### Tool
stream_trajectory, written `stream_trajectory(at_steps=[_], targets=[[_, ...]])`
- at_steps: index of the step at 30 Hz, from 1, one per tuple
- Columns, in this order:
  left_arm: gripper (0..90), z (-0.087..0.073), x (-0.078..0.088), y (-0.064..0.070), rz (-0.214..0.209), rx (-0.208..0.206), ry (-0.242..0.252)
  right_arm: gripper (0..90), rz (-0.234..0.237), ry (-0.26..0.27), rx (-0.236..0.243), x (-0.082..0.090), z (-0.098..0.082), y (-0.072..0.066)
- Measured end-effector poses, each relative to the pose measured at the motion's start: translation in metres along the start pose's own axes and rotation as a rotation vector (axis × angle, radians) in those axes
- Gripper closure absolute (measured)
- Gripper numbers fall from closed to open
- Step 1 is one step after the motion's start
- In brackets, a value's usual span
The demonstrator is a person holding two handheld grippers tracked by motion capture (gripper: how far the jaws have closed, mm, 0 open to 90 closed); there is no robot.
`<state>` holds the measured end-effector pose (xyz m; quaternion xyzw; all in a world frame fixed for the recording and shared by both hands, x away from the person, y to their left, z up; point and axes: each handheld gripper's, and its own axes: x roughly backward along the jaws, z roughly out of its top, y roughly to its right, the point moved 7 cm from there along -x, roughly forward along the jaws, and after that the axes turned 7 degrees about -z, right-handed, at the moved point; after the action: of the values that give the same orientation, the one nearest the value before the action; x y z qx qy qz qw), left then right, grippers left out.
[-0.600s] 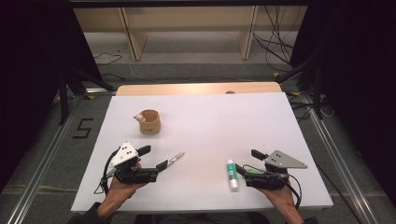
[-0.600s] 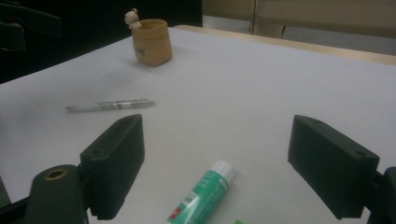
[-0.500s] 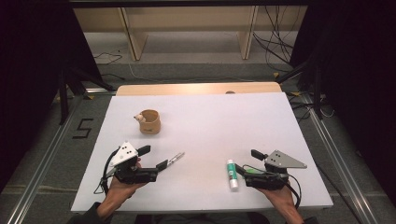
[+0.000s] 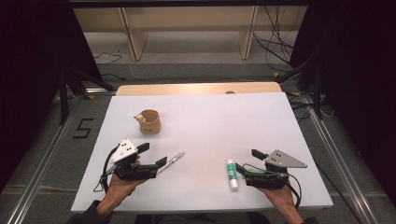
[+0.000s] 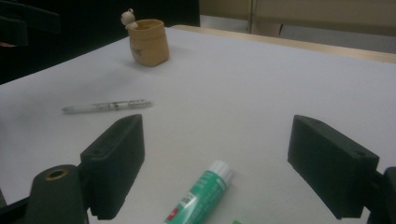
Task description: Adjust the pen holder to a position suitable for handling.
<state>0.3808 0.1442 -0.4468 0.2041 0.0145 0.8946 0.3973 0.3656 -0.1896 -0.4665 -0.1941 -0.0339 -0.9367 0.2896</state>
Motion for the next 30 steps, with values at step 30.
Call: stream_trajectory(at_steps=[30], targets=[[13.6, 0.015, -0.011, -0.055, 0.226, 0.110, -0.021, 20.0, 0.000, 0.003, -0.003, -0.004, 0.001, -0.001]])
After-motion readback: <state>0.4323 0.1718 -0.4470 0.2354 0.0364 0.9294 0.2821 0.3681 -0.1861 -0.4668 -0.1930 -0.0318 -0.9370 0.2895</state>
